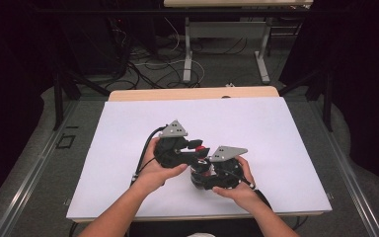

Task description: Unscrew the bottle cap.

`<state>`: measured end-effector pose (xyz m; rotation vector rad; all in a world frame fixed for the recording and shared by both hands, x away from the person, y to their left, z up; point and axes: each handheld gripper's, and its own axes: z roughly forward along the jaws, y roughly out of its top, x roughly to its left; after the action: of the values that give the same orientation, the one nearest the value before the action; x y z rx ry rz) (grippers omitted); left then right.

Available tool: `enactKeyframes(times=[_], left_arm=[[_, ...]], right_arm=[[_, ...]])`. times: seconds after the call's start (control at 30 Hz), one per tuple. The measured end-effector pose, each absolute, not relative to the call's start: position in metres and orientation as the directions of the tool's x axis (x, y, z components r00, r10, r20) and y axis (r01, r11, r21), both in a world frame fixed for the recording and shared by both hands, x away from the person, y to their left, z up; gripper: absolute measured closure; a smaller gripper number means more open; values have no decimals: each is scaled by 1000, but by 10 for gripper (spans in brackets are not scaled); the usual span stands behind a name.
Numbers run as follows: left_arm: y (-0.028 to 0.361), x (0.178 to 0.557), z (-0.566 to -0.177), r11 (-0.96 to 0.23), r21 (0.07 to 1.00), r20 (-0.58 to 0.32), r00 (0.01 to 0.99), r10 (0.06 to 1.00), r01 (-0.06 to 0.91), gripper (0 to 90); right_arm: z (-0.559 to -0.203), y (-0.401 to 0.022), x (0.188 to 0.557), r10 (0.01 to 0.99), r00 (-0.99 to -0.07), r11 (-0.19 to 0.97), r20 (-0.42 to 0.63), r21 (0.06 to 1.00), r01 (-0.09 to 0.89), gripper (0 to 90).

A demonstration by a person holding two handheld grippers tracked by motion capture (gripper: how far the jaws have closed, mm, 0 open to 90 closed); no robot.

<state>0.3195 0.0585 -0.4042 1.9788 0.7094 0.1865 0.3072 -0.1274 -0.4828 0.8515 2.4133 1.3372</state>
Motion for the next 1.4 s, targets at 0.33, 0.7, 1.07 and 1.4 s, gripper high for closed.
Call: enactKeyframes(times=[0.33, 0.7, 1.07, 1.4], left_arm=[[49, 312, -402, -328, 846, -140, 769, 624, 421, 610], [63, 319, -400, -365, 852, -155, 846, 510, 376, 483], [59, 326, -408, -364, 857, -162, 860, 484, 366, 612], [39, 311, -409, -312, 864, -104, 747, 657, 395, 616]], right_arm=[[-484, -128, 308, 620, -783, 399, 55, 837, 374, 297], [-482, -130, 309, 604, -795, 392, 58, 846, 360, 297], [-482, -127, 307, 577, -816, 414, 39, 847, 333, 298], [-484, -127, 307, 647, -762, 401, 10, 846, 351, 298]])
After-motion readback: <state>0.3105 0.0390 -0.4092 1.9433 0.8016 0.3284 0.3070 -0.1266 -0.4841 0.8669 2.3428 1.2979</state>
